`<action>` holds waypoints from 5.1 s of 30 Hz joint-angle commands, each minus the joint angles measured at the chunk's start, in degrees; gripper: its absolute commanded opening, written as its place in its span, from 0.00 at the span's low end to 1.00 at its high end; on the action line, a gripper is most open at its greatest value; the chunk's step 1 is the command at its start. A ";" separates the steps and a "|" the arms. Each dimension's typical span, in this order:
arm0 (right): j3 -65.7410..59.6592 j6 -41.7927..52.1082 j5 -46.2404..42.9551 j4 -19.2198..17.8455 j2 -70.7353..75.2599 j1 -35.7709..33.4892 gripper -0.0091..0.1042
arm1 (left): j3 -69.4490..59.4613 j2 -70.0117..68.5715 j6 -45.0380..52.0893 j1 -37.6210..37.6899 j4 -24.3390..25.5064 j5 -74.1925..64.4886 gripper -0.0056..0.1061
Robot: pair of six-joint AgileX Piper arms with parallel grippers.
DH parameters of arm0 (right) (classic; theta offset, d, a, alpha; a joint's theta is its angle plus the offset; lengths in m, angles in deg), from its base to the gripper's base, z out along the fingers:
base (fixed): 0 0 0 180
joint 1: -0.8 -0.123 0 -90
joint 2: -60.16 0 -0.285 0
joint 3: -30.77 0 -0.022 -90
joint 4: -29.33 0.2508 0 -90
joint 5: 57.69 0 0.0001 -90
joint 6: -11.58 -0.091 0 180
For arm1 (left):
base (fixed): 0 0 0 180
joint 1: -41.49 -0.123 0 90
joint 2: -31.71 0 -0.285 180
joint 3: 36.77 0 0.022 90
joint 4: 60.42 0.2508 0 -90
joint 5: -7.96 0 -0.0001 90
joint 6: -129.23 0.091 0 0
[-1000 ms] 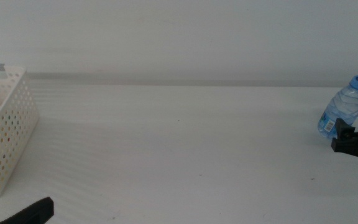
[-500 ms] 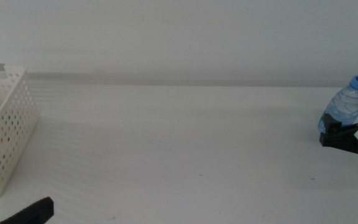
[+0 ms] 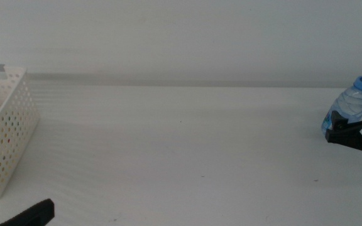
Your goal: Use arms to grab the bottles and put them into the dustbin to the left of the table.
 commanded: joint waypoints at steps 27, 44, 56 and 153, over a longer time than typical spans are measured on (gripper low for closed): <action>17.51 5.48 -0.50 0.17 -18.08 -0.04 0.50 | -0.29 -0.14 -0.08 0.46 -0.06 1.05 0.89; 41.48 -20.14 22.95 -22.38 -13.24 -31.41 0.06 | -0.29 -0.14 -0.08 0.46 -0.06 1.14 0.89; 47.53 -21.61 23.58 -26.81 -27.57 -39.30 0.10 | -0.29 -0.14 -0.08 0.46 -0.06 1.14 0.89; 10.72 -3.75 99.38 -1.94 81.78 -41.66 0.90 | -20.22 17.58 -0.08 -7.21 3.26 51.11 0.89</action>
